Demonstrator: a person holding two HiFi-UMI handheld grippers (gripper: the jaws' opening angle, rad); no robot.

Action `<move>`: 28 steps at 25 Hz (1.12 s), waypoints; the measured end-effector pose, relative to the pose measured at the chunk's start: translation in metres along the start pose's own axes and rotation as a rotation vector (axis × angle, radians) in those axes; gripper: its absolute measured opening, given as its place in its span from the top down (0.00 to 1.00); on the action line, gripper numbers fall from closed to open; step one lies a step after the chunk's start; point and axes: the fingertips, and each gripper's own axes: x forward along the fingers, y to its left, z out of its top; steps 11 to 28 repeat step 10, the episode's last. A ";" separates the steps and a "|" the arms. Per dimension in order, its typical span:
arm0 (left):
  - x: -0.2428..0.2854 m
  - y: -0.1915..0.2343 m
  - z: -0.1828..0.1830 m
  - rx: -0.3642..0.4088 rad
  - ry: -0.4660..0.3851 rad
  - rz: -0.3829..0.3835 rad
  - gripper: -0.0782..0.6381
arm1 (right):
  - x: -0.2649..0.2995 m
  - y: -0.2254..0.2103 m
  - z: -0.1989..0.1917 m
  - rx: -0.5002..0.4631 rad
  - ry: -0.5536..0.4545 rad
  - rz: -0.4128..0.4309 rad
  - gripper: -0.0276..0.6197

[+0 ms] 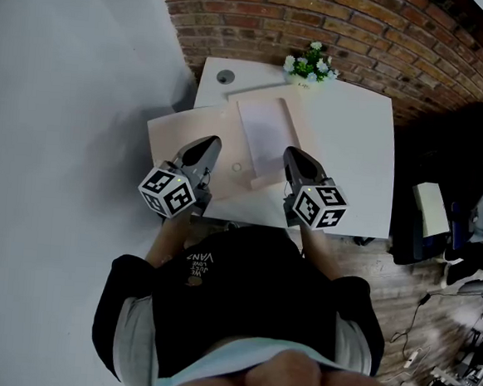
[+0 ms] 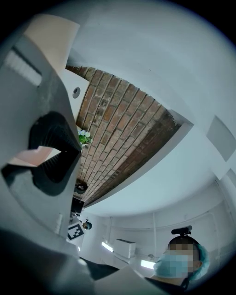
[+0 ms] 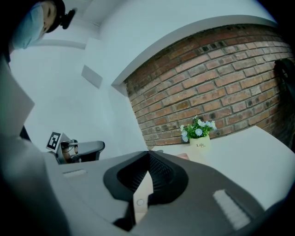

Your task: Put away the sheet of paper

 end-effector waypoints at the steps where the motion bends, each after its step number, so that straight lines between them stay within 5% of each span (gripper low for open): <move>1: 0.000 0.001 0.000 0.000 0.002 0.003 0.89 | 0.000 0.000 0.000 -0.002 0.000 -0.001 0.96; 28: 0.004 0.002 0.001 0.004 0.008 0.005 0.89 | 0.003 -0.003 0.002 -0.008 0.003 -0.001 0.96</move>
